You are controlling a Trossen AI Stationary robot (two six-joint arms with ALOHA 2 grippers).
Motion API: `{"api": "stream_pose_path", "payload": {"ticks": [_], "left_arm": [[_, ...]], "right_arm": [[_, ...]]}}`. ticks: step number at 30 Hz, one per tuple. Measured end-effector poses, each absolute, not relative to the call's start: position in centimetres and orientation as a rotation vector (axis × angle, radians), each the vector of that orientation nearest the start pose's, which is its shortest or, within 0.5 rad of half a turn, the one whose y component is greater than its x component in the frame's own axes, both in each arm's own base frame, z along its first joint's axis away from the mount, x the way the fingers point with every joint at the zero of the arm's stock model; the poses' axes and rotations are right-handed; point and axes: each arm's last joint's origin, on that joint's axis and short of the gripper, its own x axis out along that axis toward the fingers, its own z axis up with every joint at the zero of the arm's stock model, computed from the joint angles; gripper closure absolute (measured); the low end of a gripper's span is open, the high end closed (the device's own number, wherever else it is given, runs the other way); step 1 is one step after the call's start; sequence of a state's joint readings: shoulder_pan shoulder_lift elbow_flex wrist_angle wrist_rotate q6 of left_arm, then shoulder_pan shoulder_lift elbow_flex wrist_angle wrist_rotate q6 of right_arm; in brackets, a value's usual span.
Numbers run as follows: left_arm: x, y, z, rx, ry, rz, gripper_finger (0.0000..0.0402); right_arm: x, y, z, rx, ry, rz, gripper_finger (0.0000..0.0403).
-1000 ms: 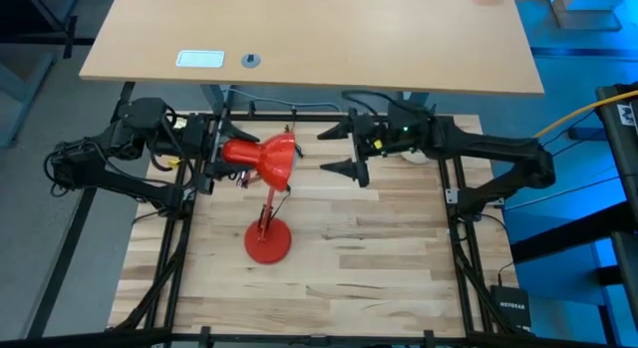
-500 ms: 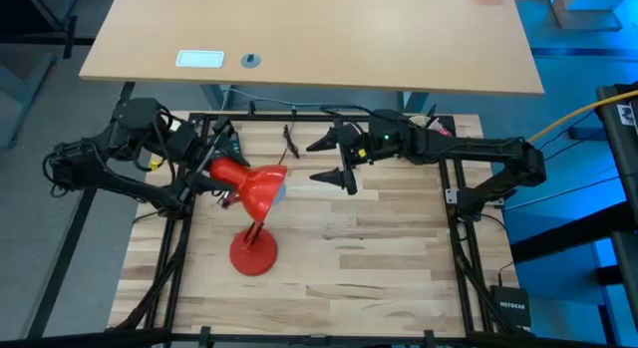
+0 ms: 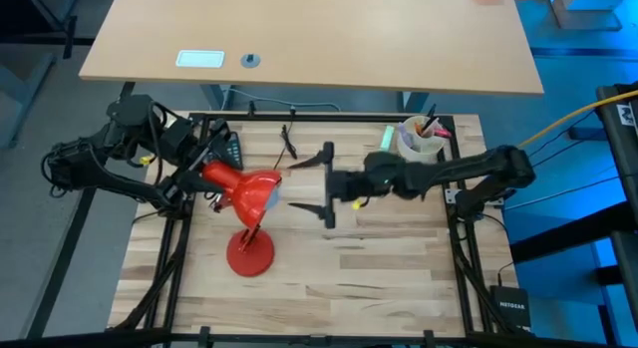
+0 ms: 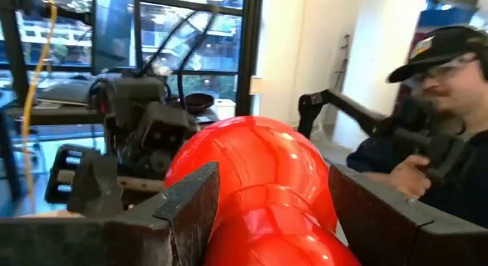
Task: Screw lightbulb
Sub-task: Insert the white lightbulb into the red desk lamp
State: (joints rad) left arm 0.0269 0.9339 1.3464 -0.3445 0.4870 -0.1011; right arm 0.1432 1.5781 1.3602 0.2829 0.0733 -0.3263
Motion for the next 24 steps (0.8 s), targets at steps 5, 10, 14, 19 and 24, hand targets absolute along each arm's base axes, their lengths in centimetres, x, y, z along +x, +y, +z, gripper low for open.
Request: {"api": "stream_pose_path", "payload": {"ticks": [5,10,14,19,24], "left_arm": [[15.2,-1.0,47.8,-0.117,-0.052,-0.487,0.0166],[14.7,-1.0,48.1,-0.149,-0.065,-0.492,0.0165],[14.3,-1.0,48.2,-0.177,-0.069,-0.472,0.0166],[14.4,-0.9,48.1,-0.165,-0.069,-0.448,0.0183],[14.6,-0.8,48.0,-0.11,-0.069,-0.404,0.0197]], "right_arm": [[38.5,6.7,36.3,-0.391,-0.117,-0.048,0.0027],[38.8,7.6,35.8,-0.457,-0.097,-0.192,0.0027],[38.8,7.6,35.7,-0.458,-0.087,-0.218,0.0027],[38.9,7.4,35.7,-0.457,-0.088,-0.204,0.0027],[38.6,7.3,36.1,-0.452,-0.095,-0.227,0.0027]]}}
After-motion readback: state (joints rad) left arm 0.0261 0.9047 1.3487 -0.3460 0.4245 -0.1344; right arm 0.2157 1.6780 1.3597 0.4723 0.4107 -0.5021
